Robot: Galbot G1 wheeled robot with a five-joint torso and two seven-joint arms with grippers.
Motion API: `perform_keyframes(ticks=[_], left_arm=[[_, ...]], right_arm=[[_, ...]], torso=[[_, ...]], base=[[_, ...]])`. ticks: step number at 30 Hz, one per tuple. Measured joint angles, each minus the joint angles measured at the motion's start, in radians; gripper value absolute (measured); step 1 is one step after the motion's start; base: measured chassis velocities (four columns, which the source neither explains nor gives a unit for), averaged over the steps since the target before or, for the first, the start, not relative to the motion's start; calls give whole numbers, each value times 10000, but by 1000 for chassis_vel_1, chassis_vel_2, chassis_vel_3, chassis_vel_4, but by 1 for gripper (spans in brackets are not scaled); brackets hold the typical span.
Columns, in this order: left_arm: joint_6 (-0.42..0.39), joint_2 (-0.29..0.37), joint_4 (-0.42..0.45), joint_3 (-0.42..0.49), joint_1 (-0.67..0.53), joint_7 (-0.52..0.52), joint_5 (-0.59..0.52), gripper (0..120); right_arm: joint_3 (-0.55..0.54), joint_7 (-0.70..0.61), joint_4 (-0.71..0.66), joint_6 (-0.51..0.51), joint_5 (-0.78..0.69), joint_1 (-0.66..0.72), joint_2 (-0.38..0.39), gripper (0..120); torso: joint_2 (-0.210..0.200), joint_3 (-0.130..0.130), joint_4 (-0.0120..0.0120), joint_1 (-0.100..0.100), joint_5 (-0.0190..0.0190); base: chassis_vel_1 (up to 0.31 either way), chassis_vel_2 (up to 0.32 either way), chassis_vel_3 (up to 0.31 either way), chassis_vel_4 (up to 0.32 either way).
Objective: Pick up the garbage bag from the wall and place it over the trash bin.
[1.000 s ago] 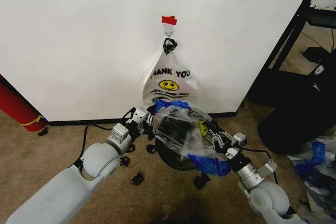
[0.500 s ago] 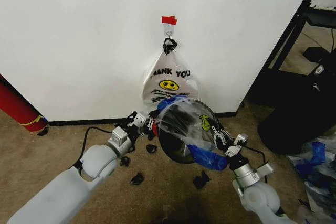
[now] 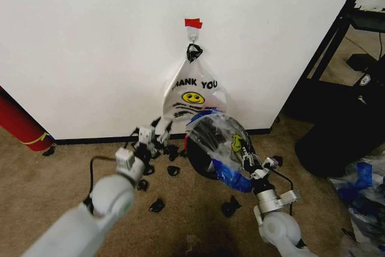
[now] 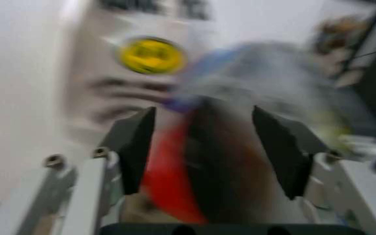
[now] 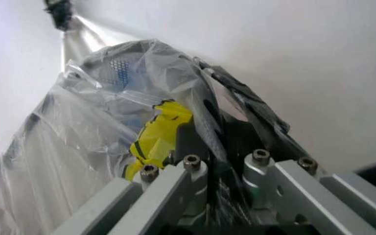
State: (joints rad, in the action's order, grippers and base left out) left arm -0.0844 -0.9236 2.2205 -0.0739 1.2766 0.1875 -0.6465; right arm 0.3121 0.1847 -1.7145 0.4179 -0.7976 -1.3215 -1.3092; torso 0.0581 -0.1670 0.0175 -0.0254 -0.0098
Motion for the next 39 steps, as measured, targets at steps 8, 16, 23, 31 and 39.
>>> perform_keyframes(ticks=[8,16,23,31,39], left_arm=[[-618,-701,294,861,534,-166,-372,98],[-1472,-1042,-162,981,39,192,-1152,98],[-1891,-1143,-208,1076,-3,303,-1360,84],[-2337,-1330,-89,1091,5,612,-1908,53],[-2507,-1337,43,1011,41,745,-2464,26]], right_arm=[[-268,-91,80,1265,1945,14,-458,0],[-267,-18,-71,1712,2506,-188,-507,0],[-216,-16,-211,1776,2515,-227,-490,0],[-172,-22,-318,1851,2515,-192,-444,0],[-156,-41,-325,1909,2596,-161,-466,0]], torso=[[2,-1,6,0,0],[2,-1,8,0,0],[2,-1,6,0,0],[1,-1,6,0,0],[1,-1,6,-1,0]], base=[[0,0,0,0],[0,0,0,0],[0,0,0,0],[0,0,0,0],[0,0,0,0]])
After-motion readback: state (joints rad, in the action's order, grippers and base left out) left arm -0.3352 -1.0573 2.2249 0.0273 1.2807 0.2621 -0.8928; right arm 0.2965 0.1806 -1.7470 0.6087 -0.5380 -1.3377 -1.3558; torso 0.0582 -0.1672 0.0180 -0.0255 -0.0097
